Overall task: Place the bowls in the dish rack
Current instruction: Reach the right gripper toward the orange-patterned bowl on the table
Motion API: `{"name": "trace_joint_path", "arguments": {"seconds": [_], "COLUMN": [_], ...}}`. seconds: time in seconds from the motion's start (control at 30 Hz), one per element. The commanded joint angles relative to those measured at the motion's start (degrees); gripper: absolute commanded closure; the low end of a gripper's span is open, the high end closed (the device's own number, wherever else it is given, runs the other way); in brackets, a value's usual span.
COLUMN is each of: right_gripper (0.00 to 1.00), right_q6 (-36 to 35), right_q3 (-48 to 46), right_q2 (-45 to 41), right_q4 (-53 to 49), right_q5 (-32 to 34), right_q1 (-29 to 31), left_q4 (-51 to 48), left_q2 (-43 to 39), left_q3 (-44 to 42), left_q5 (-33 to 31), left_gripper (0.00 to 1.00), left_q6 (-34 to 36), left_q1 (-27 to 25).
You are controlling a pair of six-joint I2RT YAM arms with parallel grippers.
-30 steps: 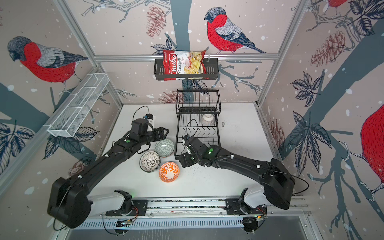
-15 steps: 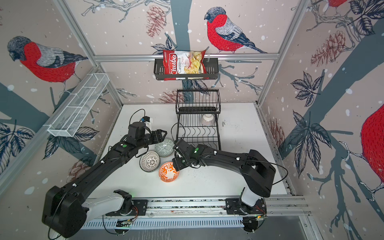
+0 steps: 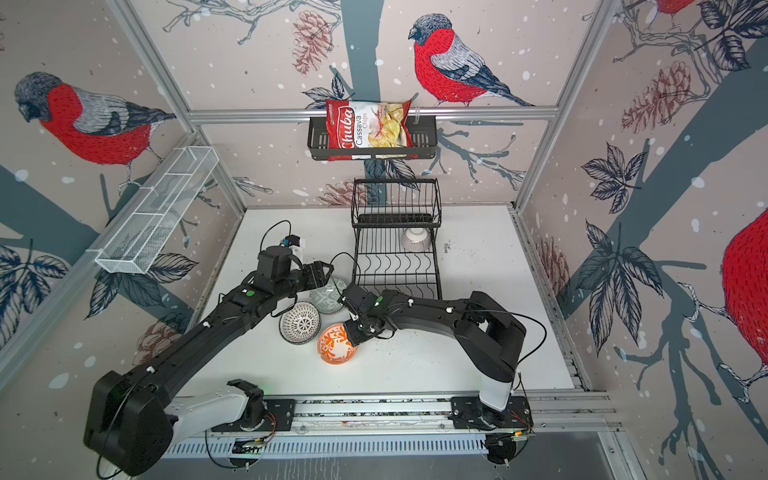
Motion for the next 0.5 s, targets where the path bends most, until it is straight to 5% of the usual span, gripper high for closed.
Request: {"name": "trace_joint_path", "arguments": {"seconds": [0.0,0.47], "right_gripper": [0.56,0.87], "right_q6": [-0.1,0.0], "right_q3": [0.8,1.7], "right_q2": [1.1,3.0], "right_q4": [0.1,-0.4], "right_q5": [-0.4,1.6], "right_q1": [0.1,0.2], "left_q4": [0.8,2.0], "left_q2": [-0.4,-1.0], "left_q3": [-0.3,-2.2], "left_q5": [-0.8,-2.2], "left_gripper": [0.27,0.27], "left_q6": [0.0,-0.3], "left_q1": [0.1,0.1]}}
